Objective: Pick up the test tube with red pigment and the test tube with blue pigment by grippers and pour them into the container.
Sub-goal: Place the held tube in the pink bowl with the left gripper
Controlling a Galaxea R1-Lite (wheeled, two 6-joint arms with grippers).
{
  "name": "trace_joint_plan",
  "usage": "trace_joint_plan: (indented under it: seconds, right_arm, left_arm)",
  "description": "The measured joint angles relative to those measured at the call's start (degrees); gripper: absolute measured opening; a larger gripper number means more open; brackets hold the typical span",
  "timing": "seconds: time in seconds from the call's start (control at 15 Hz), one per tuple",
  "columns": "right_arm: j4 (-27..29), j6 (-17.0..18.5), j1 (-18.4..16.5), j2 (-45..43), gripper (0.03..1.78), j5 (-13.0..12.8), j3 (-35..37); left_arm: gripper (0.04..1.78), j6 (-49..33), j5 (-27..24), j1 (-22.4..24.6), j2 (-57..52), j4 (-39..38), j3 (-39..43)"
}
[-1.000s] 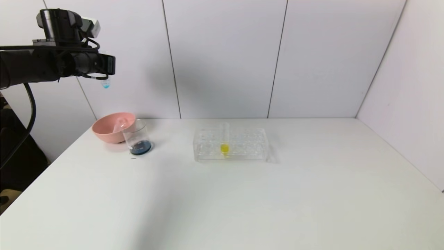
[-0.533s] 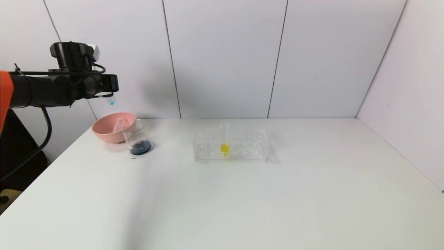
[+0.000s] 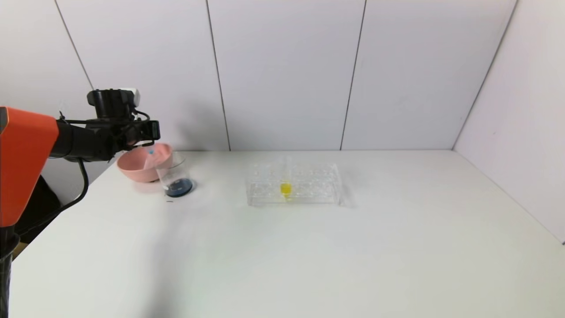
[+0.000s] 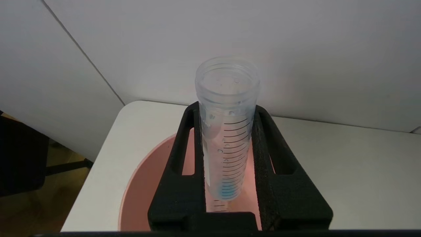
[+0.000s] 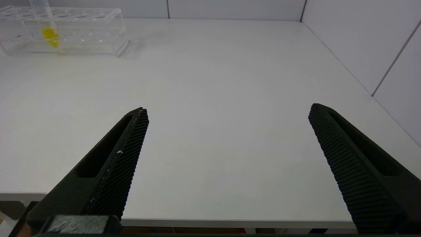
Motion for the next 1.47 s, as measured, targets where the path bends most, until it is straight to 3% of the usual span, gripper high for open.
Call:
trace_joint_plan:
  seconds: [0.6,0.73,0.87,1.2,1.47]
  right_arm:
    - [0.02,0.00,0.02,0.00,1.77,0.00,0.00]
    - [0.02,0.00,0.00,0.00,1.78,0.00,0.00]
    - [0.02,0.00,-0.02,0.00,1.78,0.00,0.00]
    - [0.02,0.00,0.00,0.00,1.77,0.00,0.00]
    - [0.00,0.00,0.00,0.00,1.77,0.00,0.00]
  left_arm:
    - [0.45,-0.26,-0.06,-0.02,1.41,0.02,1.44]
    - [0.54,-0.84,-0.11,-0.13,1.37,0.02,1.44]
    - [0.74,-0.89,-0.11,-0.20,1.33,-0.20,1.33]
    - [1.50,-0.76,-0.13,-0.20,1.35,-2.73,1.52]
    - [1.77,-0.04,-0.11,-0.55,0.04,-2.82,1.88]
